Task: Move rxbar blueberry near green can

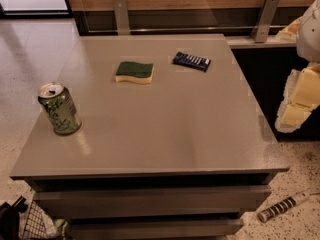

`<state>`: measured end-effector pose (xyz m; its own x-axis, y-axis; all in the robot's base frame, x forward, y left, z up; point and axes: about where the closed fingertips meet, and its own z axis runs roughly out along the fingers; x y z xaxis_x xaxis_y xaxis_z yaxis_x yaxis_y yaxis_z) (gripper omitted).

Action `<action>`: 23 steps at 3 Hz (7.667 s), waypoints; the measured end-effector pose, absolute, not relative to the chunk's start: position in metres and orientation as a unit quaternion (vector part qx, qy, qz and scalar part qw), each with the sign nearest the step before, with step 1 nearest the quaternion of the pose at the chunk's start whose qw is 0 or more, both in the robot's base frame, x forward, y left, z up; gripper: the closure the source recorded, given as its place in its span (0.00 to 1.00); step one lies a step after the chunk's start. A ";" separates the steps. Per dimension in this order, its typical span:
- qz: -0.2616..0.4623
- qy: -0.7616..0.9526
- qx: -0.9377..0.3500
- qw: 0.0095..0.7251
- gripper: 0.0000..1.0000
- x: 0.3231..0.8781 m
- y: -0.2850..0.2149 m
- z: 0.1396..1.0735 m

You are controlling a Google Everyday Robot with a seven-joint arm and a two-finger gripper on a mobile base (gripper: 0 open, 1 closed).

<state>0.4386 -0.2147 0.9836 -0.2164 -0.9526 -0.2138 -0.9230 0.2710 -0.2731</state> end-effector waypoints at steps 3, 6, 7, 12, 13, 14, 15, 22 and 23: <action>0.033 0.776 -0.533 0.336 0.00 0.527 -0.225 0.964; 0.143 0.736 -0.463 0.473 0.00 0.633 -0.203 0.983; 0.147 0.738 -0.459 0.473 0.00 0.636 -0.202 0.983; 0.234 0.682 -0.436 0.539 0.00 0.767 -0.172 0.891; 0.253 0.698 -0.452 0.495 0.00 0.773 -0.157 0.864; 0.286 0.712 -0.463 0.443 0.00 0.765 -0.137 0.824; 0.299 0.719 -0.466 0.420 0.00 0.758 -0.129 0.807; 0.302 0.717 -0.468 0.419 1.00 0.759 -0.124 0.815; 0.301 0.717 -0.468 0.419 1.00 0.759 -0.124 0.815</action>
Offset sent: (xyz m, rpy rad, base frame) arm 0.1032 -0.0101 -0.0083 0.3549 -0.2076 -0.1061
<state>0.7589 -0.1243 0.8153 -0.2110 -0.4187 -0.8833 -0.9240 0.3803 0.0404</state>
